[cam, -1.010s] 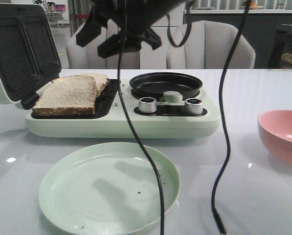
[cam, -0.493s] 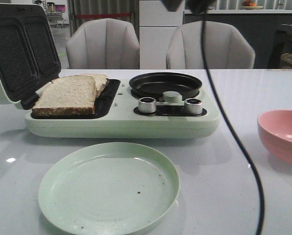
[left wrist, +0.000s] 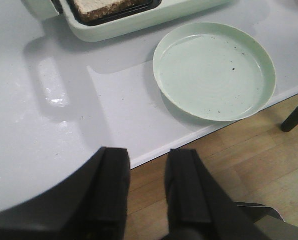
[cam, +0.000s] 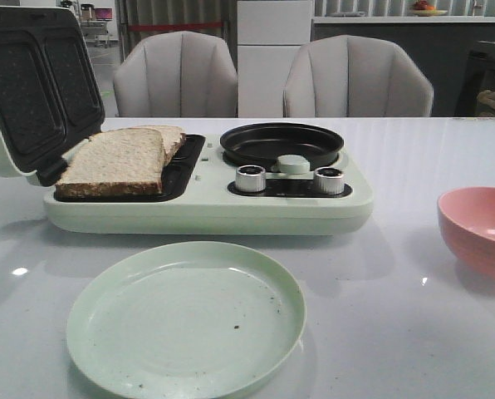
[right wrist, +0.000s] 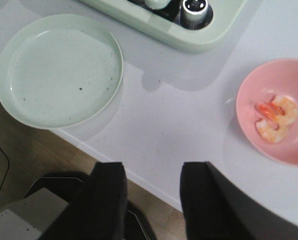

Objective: Make breakfast with bread and shrimp

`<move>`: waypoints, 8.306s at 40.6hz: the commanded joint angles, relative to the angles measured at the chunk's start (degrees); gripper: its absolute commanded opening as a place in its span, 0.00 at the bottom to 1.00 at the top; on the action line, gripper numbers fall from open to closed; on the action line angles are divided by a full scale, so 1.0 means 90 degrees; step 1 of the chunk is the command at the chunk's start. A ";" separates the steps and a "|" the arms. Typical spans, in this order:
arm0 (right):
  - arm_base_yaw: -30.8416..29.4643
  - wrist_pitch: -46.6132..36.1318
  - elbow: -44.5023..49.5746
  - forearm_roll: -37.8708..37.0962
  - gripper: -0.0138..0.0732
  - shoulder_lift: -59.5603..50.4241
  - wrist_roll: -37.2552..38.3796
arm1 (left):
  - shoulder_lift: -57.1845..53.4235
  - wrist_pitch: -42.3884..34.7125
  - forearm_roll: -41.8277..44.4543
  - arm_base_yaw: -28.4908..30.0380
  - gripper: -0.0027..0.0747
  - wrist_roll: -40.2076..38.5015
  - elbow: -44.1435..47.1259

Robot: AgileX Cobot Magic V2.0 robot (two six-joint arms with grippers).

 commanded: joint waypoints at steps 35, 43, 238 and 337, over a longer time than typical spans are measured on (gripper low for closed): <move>-0.0007 -0.0312 0.1073 0.0004 0.60 -0.2066 0.0140 | 0.0035 -0.0411 0.0048 -0.0028 0.38 -0.0023 -0.0181; -0.0007 -0.0312 0.1073 0.0004 0.60 -0.2066 0.0140 | 0.0035 -0.0527 0.0169 -0.0028 0.38 -0.0023 -0.0166; -0.0007 -0.0312 0.1073 0.0004 0.60 -0.2066 0.0140 | 0.1456 -0.1759 -0.1172 0.1150 0.17 0.0874 -0.0793; -0.3770 -0.1820 -0.1799 -0.1038 0.21 0.5468 0.0321 | 0.1456 -0.1759 -0.1172 0.1150 0.16 0.0874 -0.0793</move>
